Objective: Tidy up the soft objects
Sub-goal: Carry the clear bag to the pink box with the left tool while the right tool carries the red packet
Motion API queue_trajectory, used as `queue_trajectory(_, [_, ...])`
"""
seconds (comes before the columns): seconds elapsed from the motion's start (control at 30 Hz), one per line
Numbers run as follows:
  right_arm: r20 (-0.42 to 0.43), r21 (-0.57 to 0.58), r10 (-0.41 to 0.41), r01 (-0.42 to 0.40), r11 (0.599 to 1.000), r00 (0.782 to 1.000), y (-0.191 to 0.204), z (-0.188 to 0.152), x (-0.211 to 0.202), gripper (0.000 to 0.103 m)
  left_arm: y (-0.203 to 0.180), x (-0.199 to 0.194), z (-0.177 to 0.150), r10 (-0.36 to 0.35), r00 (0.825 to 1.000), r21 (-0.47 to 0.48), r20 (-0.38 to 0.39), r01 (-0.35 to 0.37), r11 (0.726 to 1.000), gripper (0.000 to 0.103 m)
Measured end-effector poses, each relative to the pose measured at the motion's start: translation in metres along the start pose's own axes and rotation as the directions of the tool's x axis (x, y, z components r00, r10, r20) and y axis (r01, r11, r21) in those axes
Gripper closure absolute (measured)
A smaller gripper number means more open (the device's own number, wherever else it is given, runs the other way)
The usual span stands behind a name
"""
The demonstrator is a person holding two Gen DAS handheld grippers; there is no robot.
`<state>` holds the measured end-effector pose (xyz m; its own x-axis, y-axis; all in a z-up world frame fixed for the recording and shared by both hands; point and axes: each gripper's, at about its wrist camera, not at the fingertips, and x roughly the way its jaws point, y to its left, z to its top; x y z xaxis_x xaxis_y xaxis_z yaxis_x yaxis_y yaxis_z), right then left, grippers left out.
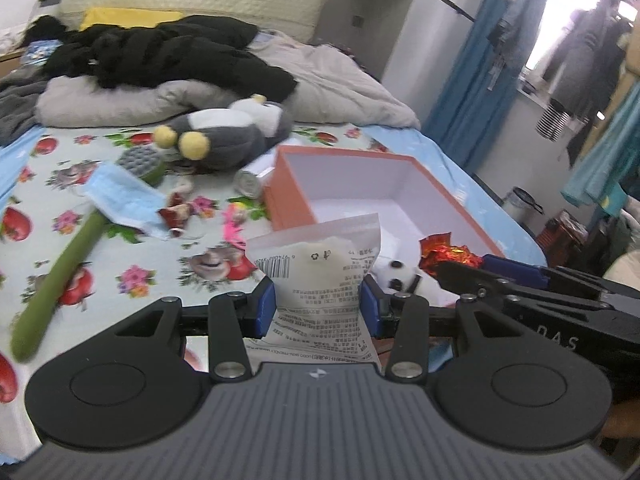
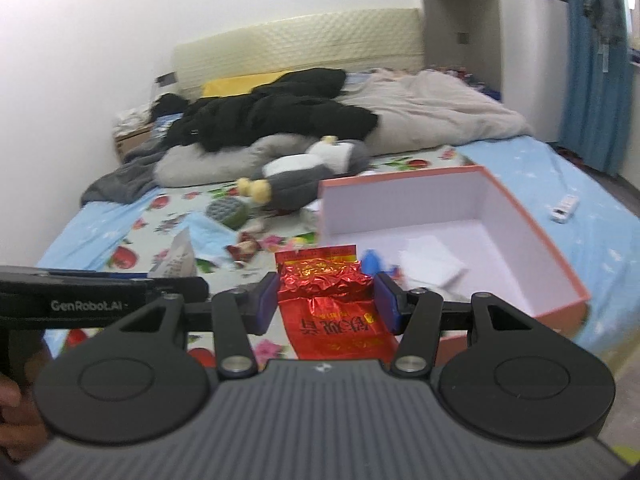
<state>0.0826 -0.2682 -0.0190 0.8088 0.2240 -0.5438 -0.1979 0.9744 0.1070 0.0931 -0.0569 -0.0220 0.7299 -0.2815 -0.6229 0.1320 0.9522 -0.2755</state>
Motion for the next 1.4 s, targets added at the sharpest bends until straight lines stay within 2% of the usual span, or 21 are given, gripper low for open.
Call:
queue_trajectory(0.27, [-0.014, 0.061, -0.073, 0.074, 0.995, 0.997, -0.040, -0.007, 0.003, 0.048, -0.031, 0.034, 0.002, -0.075, 0.996, 0.046, -0.050, 0.077, 0.996, 0.054])
queue_trajectory(0.47, [-0.028, 0.066, -0.101, 0.102, 0.993, 0.995, -0.065, 0.008, 0.024, 0.048, -0.044, 0.066, 0.024, -0.112, 0.990, 0.067, -0.086, 0.118, 0.991, 0.054])
queue_trajectory(0.6, [-0.051, 0.061, -0.108, 0.111, 0.992, 0.993, -0.083, 0.023, 0.047, 0.048, -0.048, 0.097, 0.045, -0.147, 0.981, 0.061, -0.129, 0.156, 0.986, 0.054])
queue_trajectory(0.73, [-0.092, 0.046, -0.132, 0.136, 0.990, 0.987, -0.101, 0.032, 0.078, 0.048, -0.048, 0.139, 0.061, -0.178, 0.963, 0.010, -0.200, 0.184, 0.983, 0.054])
queue_trajectory(0.93, [-0.146, 0.077, -0.134, 0.146, 0.986, 0.980, -0.127, 0.037, 0.116, 0.048, -0.049, 0.192, 0.080, -0.150, 0.955, 0.015, -0.256, 0.159, 0.987, 0.054])
queue_trajectory(1.23, [-0.227, 0.097, -0.111, 0.136, 0.986, 0.968, -0.148, 0.026, 0.163, 0.048, -0.052, 0.247, 0.098, -0.113, 0.952, 0.039, -0.285, 0.129, 0.991, 0.054])
queue_trajectory(1.4, [-0.249, 0.118, -0.103, 0.136, 0.984, 0.963, -0.154, 0.021, 0.179, 0.047, -0.050, 0.281, 0.099, -0.110, 0.941, 0.019, -0.321, 0.122, 0.992, 0.054])
